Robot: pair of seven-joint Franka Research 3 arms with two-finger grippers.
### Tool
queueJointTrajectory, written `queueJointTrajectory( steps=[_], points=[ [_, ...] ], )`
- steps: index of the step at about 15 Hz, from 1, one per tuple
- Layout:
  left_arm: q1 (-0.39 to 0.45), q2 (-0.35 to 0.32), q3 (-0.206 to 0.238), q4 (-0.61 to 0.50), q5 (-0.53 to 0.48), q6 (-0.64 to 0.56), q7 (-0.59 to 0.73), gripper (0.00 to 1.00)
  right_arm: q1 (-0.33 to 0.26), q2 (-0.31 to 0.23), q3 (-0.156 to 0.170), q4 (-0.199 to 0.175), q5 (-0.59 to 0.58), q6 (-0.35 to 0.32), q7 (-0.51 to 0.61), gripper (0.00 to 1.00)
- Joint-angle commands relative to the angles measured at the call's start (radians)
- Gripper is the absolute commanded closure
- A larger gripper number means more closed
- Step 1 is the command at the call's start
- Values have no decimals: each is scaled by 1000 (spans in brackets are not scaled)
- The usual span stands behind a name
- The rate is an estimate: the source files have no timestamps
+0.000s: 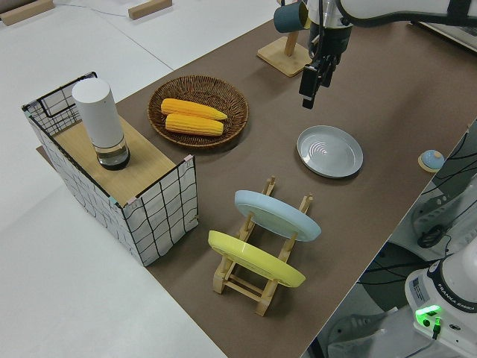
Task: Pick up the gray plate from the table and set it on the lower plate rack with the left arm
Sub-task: 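Move the left gripper over to the edge of the gray plate, then close the left gripper on the gray plate's rim and lift it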
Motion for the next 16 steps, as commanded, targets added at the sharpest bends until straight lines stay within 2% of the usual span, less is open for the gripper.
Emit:
queueJointTrajectory(
  steps=[1, 4, 6, 16],
  points=[
    [-12, -29, 3, -173, 5, 164, -5, 7, -15, -5, 7, 6, 4, -15, -3, 11],
    [-12, -8, 3, -255, 2, 249, -19, 7, -15, -5, 7, 6, 4, -15, -3, 11],
    [-7, 43, 3, -257, -45, 255, -30, 7, -15, -5, 7, 6, 4, -15, -3, 11],
    [-21, 221, 3, -258, -50, 272, -34, 7, -15, -5, 7, 6, 4, -15, -3, 13]
  ],
)
